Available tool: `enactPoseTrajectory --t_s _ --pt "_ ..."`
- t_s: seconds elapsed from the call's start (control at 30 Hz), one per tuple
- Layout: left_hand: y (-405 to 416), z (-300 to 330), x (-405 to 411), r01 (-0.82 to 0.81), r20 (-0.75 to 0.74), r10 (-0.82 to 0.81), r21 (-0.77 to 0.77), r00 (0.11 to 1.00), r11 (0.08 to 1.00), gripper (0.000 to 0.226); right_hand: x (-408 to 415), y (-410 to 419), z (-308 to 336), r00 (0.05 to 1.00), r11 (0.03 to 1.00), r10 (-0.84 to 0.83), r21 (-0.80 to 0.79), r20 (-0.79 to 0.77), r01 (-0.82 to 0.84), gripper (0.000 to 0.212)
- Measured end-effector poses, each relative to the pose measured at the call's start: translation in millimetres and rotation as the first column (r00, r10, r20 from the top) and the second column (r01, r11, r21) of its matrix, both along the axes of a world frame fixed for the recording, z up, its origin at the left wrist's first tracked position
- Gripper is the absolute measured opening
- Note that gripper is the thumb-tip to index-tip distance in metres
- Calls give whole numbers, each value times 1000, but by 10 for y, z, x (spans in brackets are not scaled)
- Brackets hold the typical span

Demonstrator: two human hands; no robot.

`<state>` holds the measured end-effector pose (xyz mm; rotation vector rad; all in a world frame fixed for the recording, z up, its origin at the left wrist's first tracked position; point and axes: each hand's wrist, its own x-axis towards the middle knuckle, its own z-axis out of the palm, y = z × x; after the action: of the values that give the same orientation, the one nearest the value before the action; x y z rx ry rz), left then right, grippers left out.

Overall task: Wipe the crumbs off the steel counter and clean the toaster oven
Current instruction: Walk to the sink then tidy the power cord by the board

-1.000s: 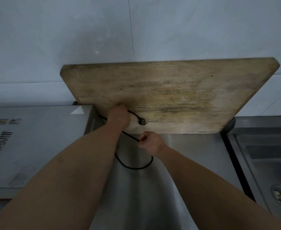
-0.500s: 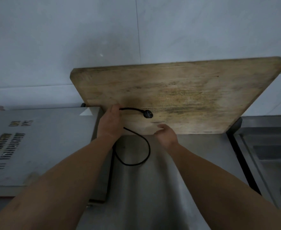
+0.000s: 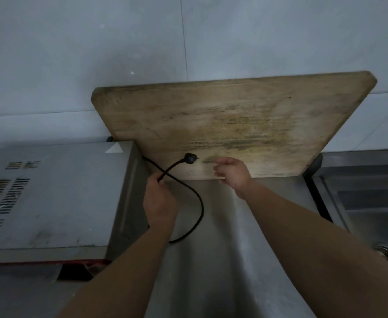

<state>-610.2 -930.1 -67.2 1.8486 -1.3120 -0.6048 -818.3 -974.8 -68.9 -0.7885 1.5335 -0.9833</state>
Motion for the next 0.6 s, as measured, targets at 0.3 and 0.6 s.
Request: enactPoseTrajectory --t_s 0.3,0.6 --pt "414 -348 265 -353 -147 374 150 916 924 31 486 55 -522 770 921 389 194 -506 -337 20" --pt "396 -685 271 -387 -153 428 237 891 891 37 1043 393 -1130 228 550 774 449 -590 -704 47"
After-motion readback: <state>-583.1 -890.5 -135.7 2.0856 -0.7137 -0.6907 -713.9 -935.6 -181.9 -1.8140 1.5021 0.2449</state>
